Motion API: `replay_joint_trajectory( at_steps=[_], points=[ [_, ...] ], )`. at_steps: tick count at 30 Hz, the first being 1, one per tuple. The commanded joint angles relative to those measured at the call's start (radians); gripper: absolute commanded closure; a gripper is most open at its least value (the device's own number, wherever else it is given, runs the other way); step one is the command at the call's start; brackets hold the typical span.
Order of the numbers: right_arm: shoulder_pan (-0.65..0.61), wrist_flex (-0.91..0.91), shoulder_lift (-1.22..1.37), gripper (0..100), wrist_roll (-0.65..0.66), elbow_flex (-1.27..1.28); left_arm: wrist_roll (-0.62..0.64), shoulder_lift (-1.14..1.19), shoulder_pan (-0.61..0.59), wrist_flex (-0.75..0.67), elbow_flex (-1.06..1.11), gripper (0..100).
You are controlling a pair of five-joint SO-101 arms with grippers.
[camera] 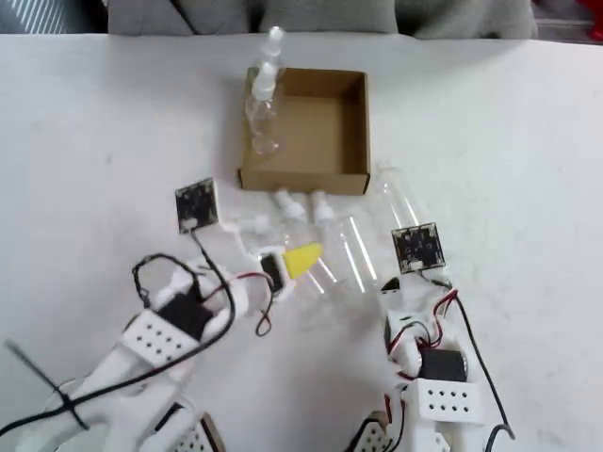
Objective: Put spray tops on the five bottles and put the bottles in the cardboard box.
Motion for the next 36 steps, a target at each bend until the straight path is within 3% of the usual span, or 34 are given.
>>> replay_joint_trajectory(
  at_steps=[1,19,36],
  points=[
    [-0.007,-0.019,-0.010,81.1,0.008,-0.008,0.037,0.124,-0.016,-0.026,-0.110,73],
    [-0.007,-0.019,-0.010,81.1,0.008,-0.008,0.123,0.702,-0.074,-0.068,-0.442,73],
    [-0.007,-0.019,-0.010,81.1,0.008,-0.008,0.123,0.797,-0.031,0.005,-0.489,73]
  ],
)
